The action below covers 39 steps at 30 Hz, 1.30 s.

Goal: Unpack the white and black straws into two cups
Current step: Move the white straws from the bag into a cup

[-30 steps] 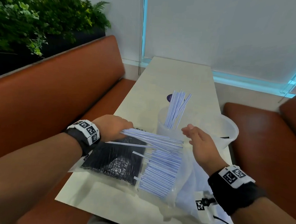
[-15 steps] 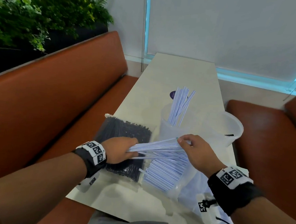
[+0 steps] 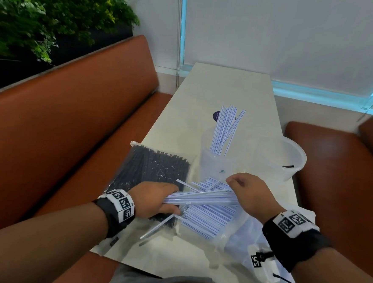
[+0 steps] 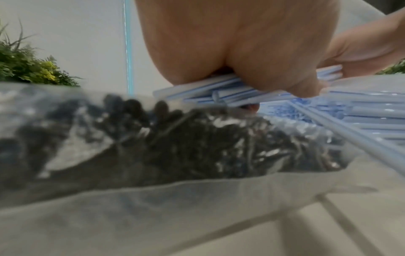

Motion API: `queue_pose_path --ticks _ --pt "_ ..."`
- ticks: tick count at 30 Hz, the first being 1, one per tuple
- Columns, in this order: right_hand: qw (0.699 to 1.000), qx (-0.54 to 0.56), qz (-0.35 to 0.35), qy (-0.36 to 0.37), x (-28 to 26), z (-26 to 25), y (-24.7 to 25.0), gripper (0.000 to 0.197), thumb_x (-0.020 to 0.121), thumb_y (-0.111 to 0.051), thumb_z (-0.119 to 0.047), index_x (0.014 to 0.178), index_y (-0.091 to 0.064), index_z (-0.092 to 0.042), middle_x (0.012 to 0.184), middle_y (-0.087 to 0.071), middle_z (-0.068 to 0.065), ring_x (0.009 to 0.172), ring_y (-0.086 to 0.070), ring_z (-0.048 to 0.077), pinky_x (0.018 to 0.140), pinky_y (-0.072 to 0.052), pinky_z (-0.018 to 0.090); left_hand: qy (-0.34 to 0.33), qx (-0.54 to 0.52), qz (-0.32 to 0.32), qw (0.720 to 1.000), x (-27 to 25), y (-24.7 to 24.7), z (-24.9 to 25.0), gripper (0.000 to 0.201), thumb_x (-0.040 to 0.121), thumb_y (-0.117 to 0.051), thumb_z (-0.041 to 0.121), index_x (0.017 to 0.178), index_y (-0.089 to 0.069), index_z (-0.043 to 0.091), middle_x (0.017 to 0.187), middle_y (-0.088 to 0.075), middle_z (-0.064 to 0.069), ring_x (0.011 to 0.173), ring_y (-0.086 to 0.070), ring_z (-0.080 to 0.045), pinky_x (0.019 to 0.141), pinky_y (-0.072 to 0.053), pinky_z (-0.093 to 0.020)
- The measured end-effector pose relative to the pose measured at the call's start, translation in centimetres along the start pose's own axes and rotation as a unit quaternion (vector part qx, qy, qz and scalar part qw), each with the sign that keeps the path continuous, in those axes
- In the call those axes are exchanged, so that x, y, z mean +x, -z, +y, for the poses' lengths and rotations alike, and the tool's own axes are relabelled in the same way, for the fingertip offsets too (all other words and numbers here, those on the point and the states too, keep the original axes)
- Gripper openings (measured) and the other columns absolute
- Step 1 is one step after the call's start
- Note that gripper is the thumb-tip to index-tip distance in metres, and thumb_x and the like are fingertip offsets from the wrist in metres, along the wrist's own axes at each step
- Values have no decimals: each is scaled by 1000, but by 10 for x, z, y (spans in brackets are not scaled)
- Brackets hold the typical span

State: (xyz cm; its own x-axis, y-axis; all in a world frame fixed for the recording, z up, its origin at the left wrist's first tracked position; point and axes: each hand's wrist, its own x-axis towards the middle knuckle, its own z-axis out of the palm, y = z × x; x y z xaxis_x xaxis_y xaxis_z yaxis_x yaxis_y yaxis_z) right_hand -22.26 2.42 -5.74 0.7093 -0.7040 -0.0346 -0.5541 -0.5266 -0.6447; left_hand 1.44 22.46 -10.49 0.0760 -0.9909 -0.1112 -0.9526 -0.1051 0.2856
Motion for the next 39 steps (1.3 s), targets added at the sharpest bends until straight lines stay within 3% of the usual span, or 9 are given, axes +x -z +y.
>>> queue_pose_path --ticks 3,5,9,13,19,25,30,35,39 --pt "1000 6 6 3 1 0 -3 21 101 -53 -33 99 -73 -26 93 -66 -13 89 -57 7 71 -33 5 24 -4 -30 999 1 0 11 55 78 -49 85 102 -54 36 91 -63 13 76 -59 -7 65 -47 -29" --pt "1000 17 12 0 2 0 -4 21 101 -53 -32 97 -72 -25 94 -68 -12 91 -58 8 74 -37 15 52 -4 -42 998 5 0 17 49 81 -55 79 99 -56 33 86 -65 11 73 -60 -10 62 -45 -30" --pt "998 47 24 -26 4 3 -2 21 102 -52 -26 88 -67 -32 91 -69 -15 91 -61 8 76 -39 22 93 -31 -86 992 16 6 29 31 83 -61 54 85 -59 24 79 -64 3 71 -61 -19 57 -42 -30" --pt "997 50 33 -42 4 6 -1 27 104 -44 -28 98 -70 -26 104 -67 -11 100 -58 12 85 -38 25 98 -45 -129 986 22 24 35 21 84 -57 32 81 -60 11 79 -65 -10 62 -52 -21 54 -37 -30" --pt "983 136 42 -113 0 9 -7 49 105 -30 -53 105 -68 -21 107 -65 -4 107 -57 17 96 -37 31 88 70 -148 983 20 80 21 1 92 -54 26 93 -55 25 81 -60 4 70 -56 -17 56 -37 -29" --pt "949 280 17 -146 -1 -2 -8 75 99 -24 -67 121 -69 -11 118 -69 4 115 -60 16 103 -35 32 84 160 -38 983 11 112 -12 10 99 -45 26 103 -51 32 89 -62 6 80 -60 -19 68 -42 -33" --pt "928 350 100 -74 -1 -27 8 75 93 -20 -77 116 -70 -25 112 -72 -3 110 -63 10 94 -40 31 15 135 27 990 16 101 -5 10 101 -44 34 103 -54 32 90 -63 9 78 -59 -13 67 -40 -32" --pt "895 437 73 -53 1 -48 23 55 105 -33 -53 101 -75 -17 103 -77 8 102 -71 24 93 -52 41 -31 134 65 988 40 90 33 10 97 -44 32 101 -53 29 89 -63 7 75 -61 -19 63 -47 -34" --pt "866 473 151 -65 5 -53 37 50 108 -36 -40 91 -76 -13 99 -77 12 94 -70 22 89 -50 40 -15 165 116 979 57 96 49 13 93 -49 29 105 -51 25 89 -62 4 74 -62 -24 59 -40 -32"
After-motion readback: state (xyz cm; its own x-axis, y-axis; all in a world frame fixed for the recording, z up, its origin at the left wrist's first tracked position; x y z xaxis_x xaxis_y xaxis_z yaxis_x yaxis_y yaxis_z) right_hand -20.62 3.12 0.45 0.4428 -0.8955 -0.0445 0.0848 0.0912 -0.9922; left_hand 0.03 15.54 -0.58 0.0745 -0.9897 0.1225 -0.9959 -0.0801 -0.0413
